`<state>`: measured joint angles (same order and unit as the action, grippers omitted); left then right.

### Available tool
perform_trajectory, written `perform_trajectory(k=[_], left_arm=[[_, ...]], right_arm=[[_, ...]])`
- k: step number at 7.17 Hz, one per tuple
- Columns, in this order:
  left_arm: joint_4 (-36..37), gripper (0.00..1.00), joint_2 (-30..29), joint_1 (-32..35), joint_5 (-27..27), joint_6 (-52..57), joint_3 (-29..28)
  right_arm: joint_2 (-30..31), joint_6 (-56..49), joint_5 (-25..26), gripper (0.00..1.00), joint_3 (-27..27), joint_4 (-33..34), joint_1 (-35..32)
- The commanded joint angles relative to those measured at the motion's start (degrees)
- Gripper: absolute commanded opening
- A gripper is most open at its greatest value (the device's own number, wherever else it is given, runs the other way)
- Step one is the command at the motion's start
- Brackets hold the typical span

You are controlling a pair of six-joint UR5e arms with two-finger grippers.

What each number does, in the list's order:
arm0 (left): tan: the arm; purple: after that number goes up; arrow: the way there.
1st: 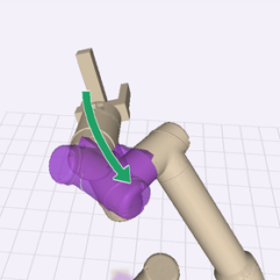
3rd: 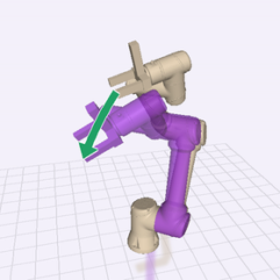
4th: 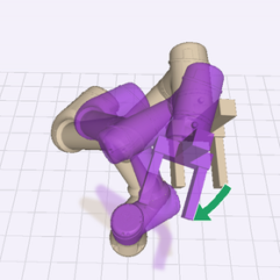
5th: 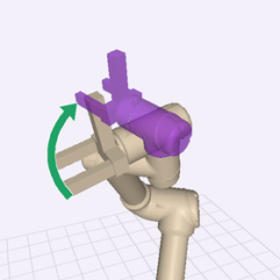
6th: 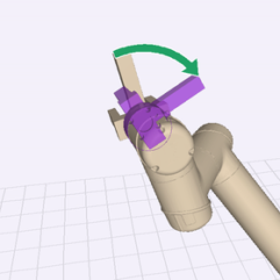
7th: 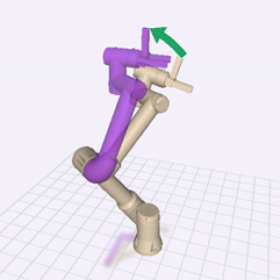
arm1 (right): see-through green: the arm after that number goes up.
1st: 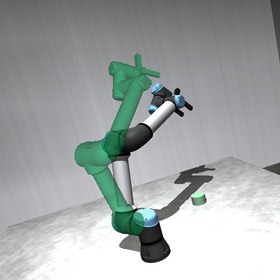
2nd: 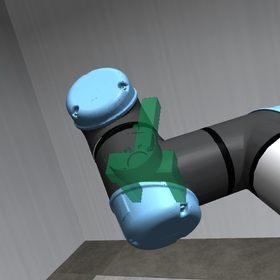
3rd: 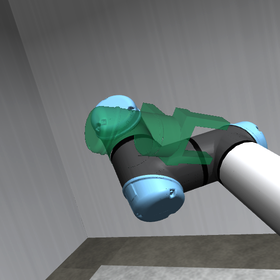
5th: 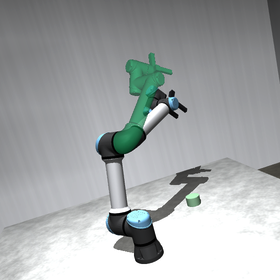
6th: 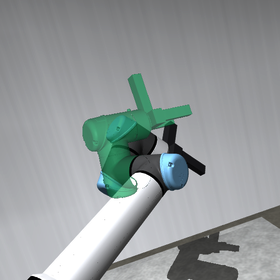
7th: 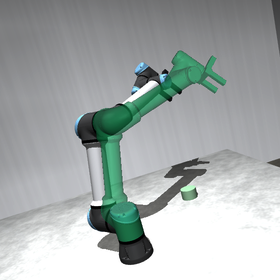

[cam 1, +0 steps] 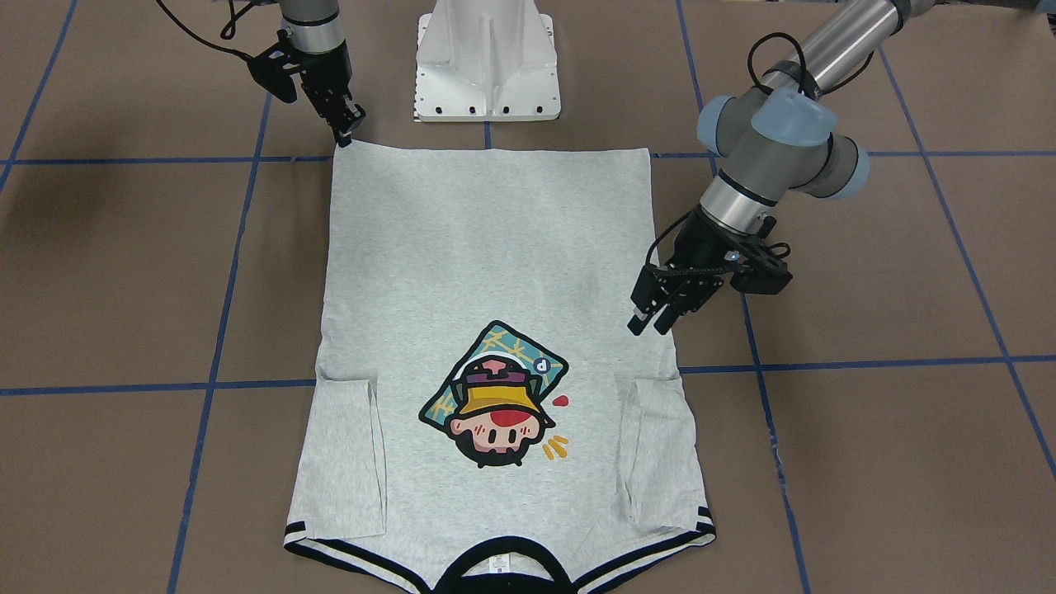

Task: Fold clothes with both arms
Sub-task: 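Move the left gripper to its hem corner while the right gripper waits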

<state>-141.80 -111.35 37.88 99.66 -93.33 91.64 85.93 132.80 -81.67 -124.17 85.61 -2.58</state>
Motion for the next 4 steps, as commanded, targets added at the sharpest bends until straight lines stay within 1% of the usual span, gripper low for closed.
perform_trajectory(k=[1,2,3,4], left_arm=[[10.44,0.61,5.41,-7.26,-0.51,-5.88,13.23],[12.75,0.66,9.53,-9.47,-0.52,-6.51,18.17],[13.99,0.67,14.36,-12.36,-0.52,-9.04,22.22],[16.36,0.67,15.97,-15.87,-0.78,-12.63,23.57]], right_arm=[[-0.14,0.00,-0.07,0.00,-0.11,0.00,0.12],[-0.23,0.00,-0.33,0.00,-0.28,-0.09,0.04],[-0.32,0.09,-0.16,0.00,-0.55,-0.09,0.12],[-0.23,0.17,0.02,0.00,-0.55,-0.09,0.04]])
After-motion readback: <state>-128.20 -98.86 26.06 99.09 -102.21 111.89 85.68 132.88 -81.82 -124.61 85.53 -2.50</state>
